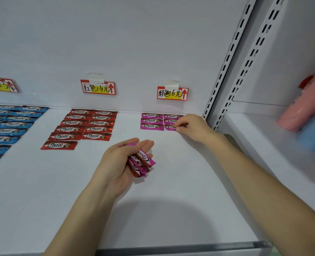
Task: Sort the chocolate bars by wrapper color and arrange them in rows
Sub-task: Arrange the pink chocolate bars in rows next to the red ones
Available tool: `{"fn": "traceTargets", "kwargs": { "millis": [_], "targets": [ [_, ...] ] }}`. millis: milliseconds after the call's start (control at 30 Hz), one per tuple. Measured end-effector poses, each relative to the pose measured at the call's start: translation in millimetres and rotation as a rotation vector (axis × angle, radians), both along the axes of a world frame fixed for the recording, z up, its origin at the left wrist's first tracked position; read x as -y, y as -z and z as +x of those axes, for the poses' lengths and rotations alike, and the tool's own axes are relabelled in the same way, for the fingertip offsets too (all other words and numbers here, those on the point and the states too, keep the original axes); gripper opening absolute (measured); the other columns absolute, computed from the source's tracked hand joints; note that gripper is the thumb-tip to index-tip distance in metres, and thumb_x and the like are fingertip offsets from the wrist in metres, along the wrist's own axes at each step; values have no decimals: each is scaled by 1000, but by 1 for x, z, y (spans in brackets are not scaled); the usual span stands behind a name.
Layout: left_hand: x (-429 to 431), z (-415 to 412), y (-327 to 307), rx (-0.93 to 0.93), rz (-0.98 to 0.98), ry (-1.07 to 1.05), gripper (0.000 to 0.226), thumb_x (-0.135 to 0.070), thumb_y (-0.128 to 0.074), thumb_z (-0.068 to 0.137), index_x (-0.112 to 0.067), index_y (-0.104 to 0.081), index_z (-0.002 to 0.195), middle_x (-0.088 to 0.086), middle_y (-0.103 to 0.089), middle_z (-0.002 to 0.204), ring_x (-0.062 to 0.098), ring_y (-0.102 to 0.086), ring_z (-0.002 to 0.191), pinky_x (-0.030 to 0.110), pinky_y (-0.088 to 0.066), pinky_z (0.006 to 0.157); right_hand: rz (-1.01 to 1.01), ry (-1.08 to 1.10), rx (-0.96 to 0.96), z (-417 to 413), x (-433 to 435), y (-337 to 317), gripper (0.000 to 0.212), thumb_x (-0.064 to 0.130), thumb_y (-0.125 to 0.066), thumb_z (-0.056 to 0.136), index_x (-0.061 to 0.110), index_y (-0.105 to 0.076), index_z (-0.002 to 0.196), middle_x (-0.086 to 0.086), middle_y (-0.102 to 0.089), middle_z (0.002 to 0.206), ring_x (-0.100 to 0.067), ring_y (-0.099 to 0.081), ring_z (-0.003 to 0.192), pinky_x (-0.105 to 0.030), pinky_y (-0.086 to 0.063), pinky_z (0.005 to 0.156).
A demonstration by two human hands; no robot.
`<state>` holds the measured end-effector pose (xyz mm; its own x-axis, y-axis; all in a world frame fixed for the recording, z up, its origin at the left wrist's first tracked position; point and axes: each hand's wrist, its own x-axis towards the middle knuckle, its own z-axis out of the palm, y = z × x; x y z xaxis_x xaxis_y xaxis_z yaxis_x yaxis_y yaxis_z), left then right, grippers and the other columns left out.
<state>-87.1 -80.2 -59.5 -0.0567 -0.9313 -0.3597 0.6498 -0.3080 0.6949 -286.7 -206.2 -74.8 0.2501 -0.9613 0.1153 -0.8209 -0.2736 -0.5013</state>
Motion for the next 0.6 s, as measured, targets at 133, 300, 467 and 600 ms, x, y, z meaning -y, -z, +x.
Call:
{"fn": "traceTargets", "kwargs": {
  "millis": [133,300,467,600],
  "targets": [
    [1,0,2,-4,-12,-6,24,9,-40,94,0,-52,113,18,-67,103,20,-68,87,30,-58,62,-18,-4,-10,0,0,1,19,8,-59,87,9,-70,103,-6,-65,108,-9,-48,89,-11,-28,68],
    [1,1,4,-6,-5,-28,20,7,-41,94,-3,-55,105,15,-68,98,19,-68,86,26,-56,50,-54,41,52,-2,-3,-2,20,11,-58,89,7,-67,107,-10,-60,112,-19,-52,104,-16,-31,78],
    [1,2,5,-19,-1,-31,21,6,-41,95,-4,-55,106,15,-69,97,20,-70,83,27,-58,54,-62,46,79,2,-8,-5,21,12,-57,90,5,-65,108,-10,-60,114,-20,-52,106,-18,-32,83],
    [1,2,2,-42,-32,-72,23,8,-40,94,-7,-56,103,13,-68,101,19,-70,83,27,-59,58,-107,86,237,14,-28,-15,15,12,-57,90,6,-67,100,-4,-65,101,-12,-54,89,-16,-38,78]
  ]
}}
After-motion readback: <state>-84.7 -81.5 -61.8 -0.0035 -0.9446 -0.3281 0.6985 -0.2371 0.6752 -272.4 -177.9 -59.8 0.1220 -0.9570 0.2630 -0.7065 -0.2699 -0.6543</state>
